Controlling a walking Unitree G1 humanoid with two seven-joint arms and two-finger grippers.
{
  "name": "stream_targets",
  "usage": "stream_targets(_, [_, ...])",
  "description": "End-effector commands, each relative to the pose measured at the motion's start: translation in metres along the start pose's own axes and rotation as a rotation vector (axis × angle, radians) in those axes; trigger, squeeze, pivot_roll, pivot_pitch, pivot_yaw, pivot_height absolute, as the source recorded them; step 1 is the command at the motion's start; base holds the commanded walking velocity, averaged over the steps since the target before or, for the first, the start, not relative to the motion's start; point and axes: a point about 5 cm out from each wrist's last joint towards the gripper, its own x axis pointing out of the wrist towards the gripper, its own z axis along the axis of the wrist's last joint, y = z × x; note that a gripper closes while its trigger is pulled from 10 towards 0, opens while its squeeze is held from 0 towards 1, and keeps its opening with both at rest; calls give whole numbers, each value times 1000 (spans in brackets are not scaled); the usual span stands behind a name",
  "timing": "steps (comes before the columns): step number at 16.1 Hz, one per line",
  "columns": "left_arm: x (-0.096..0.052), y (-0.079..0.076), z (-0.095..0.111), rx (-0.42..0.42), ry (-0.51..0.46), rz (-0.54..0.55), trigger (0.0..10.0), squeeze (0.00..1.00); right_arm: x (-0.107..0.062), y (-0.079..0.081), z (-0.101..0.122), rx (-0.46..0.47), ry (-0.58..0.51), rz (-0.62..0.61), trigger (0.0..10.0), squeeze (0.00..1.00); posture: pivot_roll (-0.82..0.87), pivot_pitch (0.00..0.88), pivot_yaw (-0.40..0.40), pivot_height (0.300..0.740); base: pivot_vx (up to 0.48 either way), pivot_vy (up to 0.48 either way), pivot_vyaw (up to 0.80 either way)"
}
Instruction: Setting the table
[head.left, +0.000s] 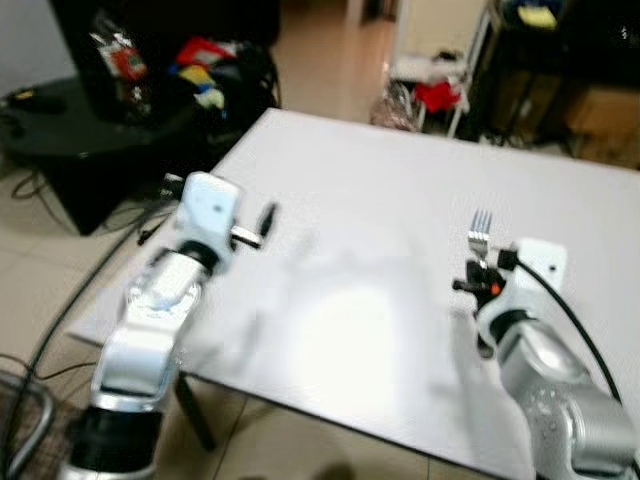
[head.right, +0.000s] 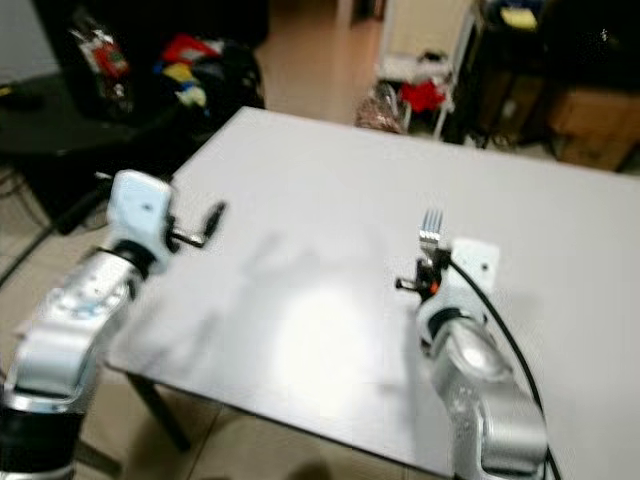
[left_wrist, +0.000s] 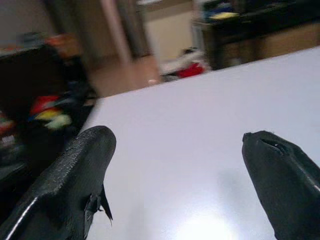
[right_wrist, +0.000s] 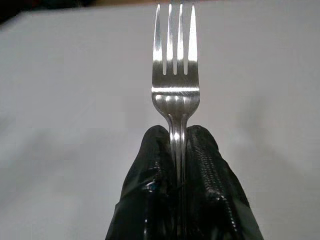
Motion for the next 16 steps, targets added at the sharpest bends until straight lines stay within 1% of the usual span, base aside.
stream_targets(1, [-3, 1, 3, 14, -19, -18, 10000, 0, -2, -2, 0, -12, 15, -22, 10000, 0, -16, 0, -18, 740, 0, 0, 0])
stream_targets(3, [-3, 3, 1, 11, -10, -14, 10000, 0, -3, -2, -2, -18, 25, -23, 10000, 0, -19, 0, -13, 740, 0, 0, 0])
stream_targets(4, [-3, 4, 1, 10, -7, -5, 10000, 0, -4, -1, -1, -17, 24, -15, 10000, 0, -21, 0, -10, 740, 0, 405, 0])
stream_targets(7, [-3, 5, -1, 17, 3, -4, 10000, 0, -5, 5, 2, -28, 8, 25, 10000, 0, -20, 0, -10, 740, 0, 480, -788])
stream_targets(8, [-3, 5, -1, 31, 6, 7, 10000, 0, -5, 6, 3, -30, 7, 37, 10000, 0, -20, 0, -10, 740, 0, 349, -781])
stream_targets(9, [-4, 6, -1, 39, 8, 17, 10000, 0, -5, 9, 4, -37, 1, 61, 10000, 0, -20, 0, -10, 740, 0, 0, 0])
stream_targets(11, [-6, 9, -2, 47, 20, 31, 10000, 0, -4, 13, 3, -58, 17, 108, 10000, 0, -20, 0, -10, 740, 0, -480, 0])
stream_targets(12, [-7, 9, -1, 42, 17, 31, 10000, 0, -3, 15, 1, -76, 35, 136, 10000, 0, -1, 0, -26, 740, 0, 0, 0])
stream_targets(14, [-8, 9, 0, 48, 23, 9, 10000, 0, 1, 17, -1, -95, 68, 149, 10000, 0, 5, 0, -25, 740, 0, 0, 0])
stream_targets(15, [-9, 8, 1, 55, 30, -23, 10000, 0, 4, 19, -2, -113, 90, 168, 10000, 0, 8, 0, -24, 740, 0, 0, 0])
stream_targets(16, [-10, 8, 1, 59, 32, -36, 10000, 0, 5, 20, -2, -118, 92, 179, 10000, 0, 9, 0, -22, 740, 0, 0, 0])
